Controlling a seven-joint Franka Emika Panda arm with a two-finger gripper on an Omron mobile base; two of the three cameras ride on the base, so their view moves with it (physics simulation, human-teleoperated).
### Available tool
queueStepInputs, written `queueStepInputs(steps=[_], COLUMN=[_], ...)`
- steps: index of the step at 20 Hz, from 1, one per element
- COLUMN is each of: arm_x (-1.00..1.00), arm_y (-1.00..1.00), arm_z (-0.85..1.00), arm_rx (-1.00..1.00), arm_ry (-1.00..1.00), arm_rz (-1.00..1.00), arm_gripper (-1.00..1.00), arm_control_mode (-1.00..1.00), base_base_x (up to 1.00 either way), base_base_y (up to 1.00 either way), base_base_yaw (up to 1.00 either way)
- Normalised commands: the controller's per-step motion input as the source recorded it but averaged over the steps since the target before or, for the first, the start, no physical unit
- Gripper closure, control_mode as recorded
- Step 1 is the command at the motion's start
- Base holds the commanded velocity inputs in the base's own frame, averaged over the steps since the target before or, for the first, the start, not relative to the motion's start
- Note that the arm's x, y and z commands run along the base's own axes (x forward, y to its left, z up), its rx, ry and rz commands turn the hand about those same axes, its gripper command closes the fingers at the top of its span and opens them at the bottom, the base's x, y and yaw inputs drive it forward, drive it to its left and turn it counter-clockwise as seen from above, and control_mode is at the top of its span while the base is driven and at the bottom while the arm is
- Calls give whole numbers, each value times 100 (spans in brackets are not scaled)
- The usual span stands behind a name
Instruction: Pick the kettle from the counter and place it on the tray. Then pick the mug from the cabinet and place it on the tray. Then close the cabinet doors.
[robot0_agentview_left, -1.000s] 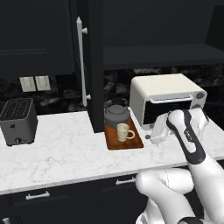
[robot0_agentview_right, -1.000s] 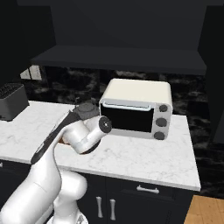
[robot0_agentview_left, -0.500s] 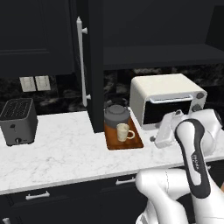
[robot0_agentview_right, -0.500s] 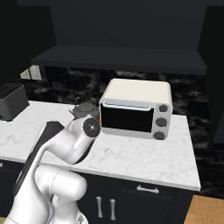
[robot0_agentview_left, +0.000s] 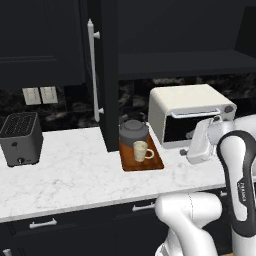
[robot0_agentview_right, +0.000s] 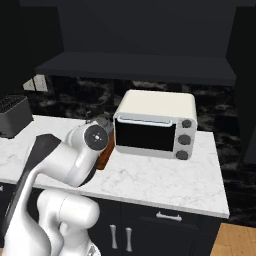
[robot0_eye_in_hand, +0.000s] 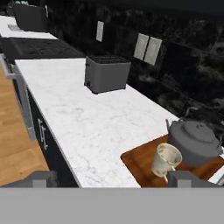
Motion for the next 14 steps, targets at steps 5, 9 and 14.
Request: queueStepInputs(steps=[5, 9, 14], arm_x=[-51, -38, -43], arm_y=[-1, 0, 0], arm_z=[31, 31, 31], arm_rx=[-1, 0, 0], arm_ry=[-11, -18, -30], arm_rz=[4, 5, 3], arm_gripper=[-100, -100, -100], arm_control_mode=[-100, -100, -100], base_base_x=[0, 0, 0], base_base_y=[0, 0, 0], base_base_yaw=[0, 0, 0])
